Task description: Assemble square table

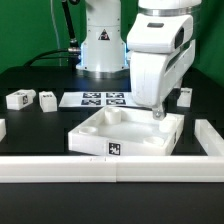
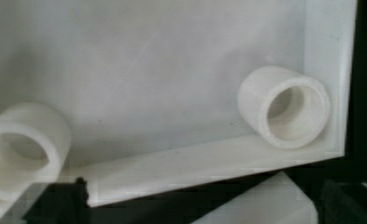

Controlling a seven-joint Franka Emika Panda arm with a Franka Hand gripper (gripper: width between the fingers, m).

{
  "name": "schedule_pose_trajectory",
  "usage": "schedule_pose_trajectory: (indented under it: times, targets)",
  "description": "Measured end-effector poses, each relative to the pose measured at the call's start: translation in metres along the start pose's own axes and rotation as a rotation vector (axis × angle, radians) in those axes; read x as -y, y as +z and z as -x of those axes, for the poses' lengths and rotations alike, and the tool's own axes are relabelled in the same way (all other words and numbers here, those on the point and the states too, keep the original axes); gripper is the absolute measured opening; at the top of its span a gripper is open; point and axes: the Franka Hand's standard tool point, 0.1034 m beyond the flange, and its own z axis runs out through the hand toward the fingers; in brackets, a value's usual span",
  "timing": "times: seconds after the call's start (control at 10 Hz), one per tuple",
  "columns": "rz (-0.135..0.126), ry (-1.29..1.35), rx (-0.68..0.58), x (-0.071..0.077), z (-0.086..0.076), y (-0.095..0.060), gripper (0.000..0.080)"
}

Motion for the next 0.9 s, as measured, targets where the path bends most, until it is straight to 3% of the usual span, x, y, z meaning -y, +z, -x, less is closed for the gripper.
schedule_pose_trajectory:
  times: [0.7,0.8,0.9]
  targets:
    - [0.000,-0.009,-0.005,0.000,0.001,0.000,0.0650]
    - [0.016,-0.023,0.001,0.008,0.007,0.000,0.0650]
    - [0.011,-0.024,0.010,0.020,0.017,0.000,0.0650]
